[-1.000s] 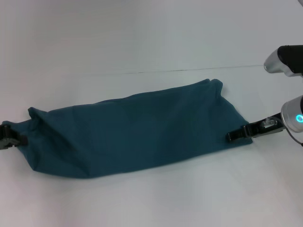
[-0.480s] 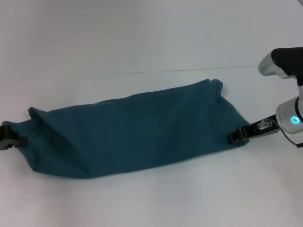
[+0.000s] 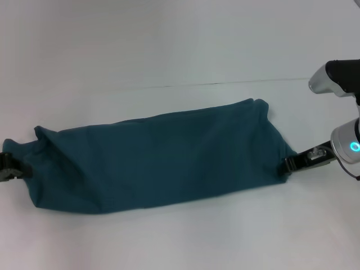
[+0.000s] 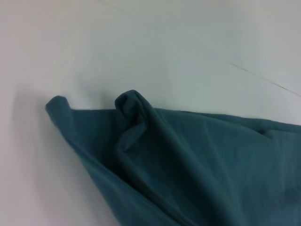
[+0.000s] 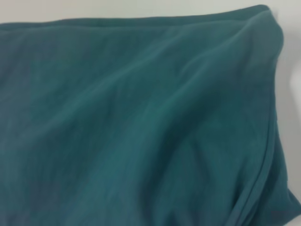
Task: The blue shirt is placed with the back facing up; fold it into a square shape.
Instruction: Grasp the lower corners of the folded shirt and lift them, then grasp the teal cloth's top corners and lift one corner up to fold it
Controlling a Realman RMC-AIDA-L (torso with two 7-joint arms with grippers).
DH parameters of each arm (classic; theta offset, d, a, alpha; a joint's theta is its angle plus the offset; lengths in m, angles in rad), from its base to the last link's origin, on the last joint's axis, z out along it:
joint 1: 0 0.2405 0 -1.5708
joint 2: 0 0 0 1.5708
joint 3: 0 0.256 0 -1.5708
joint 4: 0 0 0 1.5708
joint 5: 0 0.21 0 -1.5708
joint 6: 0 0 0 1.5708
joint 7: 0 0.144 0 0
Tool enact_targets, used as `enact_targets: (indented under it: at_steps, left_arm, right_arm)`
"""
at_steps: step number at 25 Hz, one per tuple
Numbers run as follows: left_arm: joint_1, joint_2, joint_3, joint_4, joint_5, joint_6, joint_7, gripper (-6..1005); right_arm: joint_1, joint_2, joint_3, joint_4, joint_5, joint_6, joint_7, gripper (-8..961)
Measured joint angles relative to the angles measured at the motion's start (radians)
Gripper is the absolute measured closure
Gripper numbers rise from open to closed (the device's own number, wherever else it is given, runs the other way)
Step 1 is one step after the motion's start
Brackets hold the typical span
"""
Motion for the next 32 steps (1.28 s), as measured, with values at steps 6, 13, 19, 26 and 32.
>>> enact_targets:
  at_steps: [6,13,19,26,32]
  left_arm:
    - [0.003,0.012,-0.004,-0.008,0.003,0.024,0.005,972]
    - [0.011,0.034,-0.077,0.013,0.051,0.144,0.01,971]
    - [0.038,0.035,-0.098,0.055,0.103,0.245,-0.002,972]
    - [0.065,0.027,-0.104,0.068,0.113,0.279,-0.002,972]
    - [0.065,0.027,-0.106,0.068,0.113,0.282,0.003,972]
  right_arm:
    - [0.002,-0.007,0.0,-0.012,0.001,-0.08,-0.032,893]
    - [-0.01,-0.01,-0.003,-0.073,-0.002,-0.248,-0.057,941]
    - [-0.041,0.005,-0.007,-0.148,-0.024,-0.379,-0.07,942]
    - [-0.058,0.014,-0.01,-0.183,-0.036,-0.428,-0.073,925]
    - [-0.064,0.013,0.009,-0.184,-0.033,-0.418,-0.104,908]
